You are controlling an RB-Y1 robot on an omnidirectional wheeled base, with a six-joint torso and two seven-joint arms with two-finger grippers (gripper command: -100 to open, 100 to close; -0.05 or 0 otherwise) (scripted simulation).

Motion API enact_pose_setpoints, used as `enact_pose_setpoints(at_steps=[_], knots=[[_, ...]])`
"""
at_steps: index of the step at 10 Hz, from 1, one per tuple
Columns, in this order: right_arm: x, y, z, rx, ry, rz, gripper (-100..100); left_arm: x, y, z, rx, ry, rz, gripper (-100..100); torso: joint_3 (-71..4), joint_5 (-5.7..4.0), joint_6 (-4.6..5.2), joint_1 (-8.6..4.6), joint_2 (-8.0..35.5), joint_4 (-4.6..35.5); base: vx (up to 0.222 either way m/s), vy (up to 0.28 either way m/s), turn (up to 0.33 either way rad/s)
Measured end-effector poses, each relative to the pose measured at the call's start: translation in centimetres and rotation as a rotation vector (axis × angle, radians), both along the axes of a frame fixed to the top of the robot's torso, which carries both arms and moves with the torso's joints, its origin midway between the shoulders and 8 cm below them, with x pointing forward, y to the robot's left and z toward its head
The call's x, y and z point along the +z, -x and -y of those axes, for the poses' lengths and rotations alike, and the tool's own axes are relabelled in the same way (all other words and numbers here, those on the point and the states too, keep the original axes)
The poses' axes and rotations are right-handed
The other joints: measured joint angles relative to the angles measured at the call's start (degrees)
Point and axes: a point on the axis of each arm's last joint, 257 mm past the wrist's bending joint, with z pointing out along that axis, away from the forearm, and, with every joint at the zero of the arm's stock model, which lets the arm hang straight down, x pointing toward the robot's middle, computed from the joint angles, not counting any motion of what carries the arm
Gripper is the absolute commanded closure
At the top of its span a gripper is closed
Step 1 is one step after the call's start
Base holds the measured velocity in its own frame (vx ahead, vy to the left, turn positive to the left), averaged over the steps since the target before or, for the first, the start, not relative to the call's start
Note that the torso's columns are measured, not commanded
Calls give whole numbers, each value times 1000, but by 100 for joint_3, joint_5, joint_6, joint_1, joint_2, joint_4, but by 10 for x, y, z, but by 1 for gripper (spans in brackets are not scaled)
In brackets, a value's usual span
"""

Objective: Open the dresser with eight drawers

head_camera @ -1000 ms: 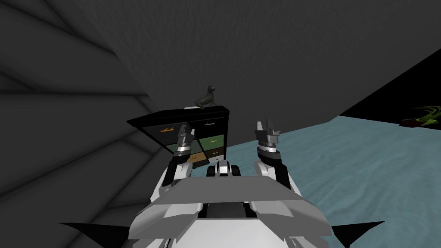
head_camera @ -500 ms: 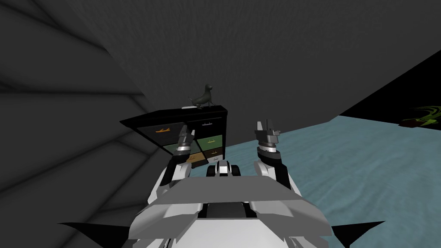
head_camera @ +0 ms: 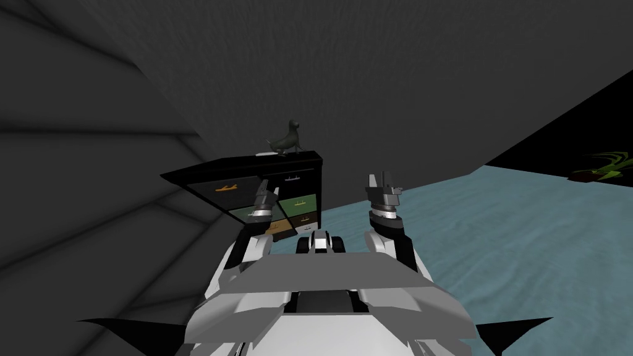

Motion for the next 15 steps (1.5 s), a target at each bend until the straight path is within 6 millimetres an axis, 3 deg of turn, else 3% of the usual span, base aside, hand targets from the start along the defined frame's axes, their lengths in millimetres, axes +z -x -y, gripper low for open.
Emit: enact_pose_setpoints(at_steps=[4, 12, 15], knots=[[0, 0, 0, 0, 0, 0, 0, -2, 1, -4, 16, 4, -48, -100, 14, 2, -14, 11, 22, 8, 5, -59, -4], [0, 0, 0, 0, 0, 0, 0, -37, 0, -16, 57, 7, -210, -100, 18, 4, -18, 18, 29, 11, 4, -61, 2], [0, 0, 0, 0, 0, 0, 0, -38, 4, -19, 68, 8, -242, -100, 17, 4, -18, 18, 27, 10, 6, -45, 2]])
